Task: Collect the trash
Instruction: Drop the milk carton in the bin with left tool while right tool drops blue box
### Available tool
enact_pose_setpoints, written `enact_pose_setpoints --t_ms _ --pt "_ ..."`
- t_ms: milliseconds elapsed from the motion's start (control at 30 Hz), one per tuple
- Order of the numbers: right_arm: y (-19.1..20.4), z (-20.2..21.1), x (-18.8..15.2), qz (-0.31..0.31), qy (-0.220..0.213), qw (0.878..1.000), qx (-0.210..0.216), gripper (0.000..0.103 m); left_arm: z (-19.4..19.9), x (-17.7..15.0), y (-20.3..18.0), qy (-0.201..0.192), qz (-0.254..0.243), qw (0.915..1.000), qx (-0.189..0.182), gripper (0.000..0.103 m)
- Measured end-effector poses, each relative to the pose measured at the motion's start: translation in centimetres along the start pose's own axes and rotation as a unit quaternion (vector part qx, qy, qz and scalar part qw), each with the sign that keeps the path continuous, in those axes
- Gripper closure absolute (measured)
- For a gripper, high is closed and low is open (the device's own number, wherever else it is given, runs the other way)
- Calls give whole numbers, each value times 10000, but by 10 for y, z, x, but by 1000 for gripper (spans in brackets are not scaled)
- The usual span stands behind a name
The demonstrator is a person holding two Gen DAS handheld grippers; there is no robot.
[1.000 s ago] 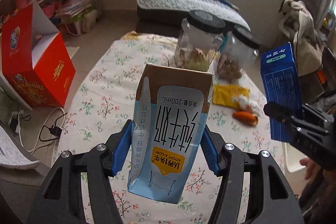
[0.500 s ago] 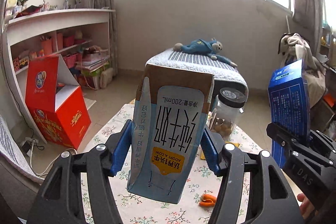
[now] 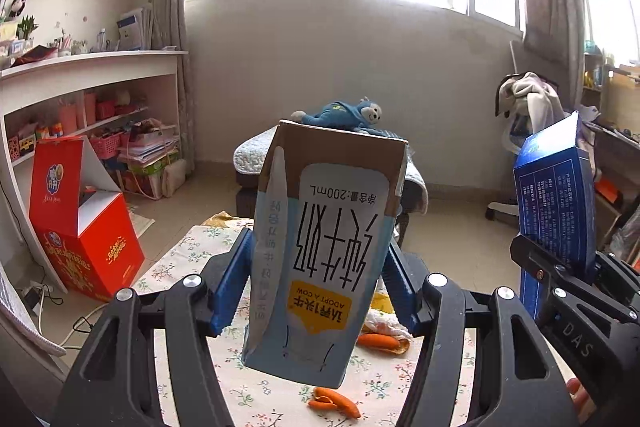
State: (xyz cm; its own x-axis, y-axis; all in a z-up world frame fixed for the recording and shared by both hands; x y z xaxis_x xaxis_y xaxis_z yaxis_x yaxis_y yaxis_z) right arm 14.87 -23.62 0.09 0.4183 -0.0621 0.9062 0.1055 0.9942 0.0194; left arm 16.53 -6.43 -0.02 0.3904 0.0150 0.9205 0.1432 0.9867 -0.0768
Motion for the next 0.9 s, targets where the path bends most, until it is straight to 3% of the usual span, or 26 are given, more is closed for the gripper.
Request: enact_pose_setpoints --t_ms 367,667,767,900 --pt "-69 12 -10 -239 24 9977 -640 64 -4 -6 -68 72 -180 9985 -512 42" --pt "-140 12 -32 -601 402 9889 -1298 62 -10 -17 -120 209 -270 9949 -946 42" --pt "-164 18 -36 -774 360 9826 -1653 27 -12 -23 -139 292 -307 9930 -1103 42" --pt "-192 30 -40 -890 271 9728 -2120 10 -15 -33 -165 398 -369 9901 -1294 42"
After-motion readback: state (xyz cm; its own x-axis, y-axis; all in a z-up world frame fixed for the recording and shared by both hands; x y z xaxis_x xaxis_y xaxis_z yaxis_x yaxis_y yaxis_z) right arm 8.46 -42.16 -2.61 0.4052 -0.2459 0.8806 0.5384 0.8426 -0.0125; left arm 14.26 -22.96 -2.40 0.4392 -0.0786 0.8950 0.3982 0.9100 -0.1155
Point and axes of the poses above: each gripper's, at about its wrist camera, not at the fingertips, and z roughly against the way its jaws point, y to its left, x to its top, the point moved 6 cm from there along -z, roughly the way its jaws point, and after that the axes turned 3 degrees about -x, right-handed, at the moved point
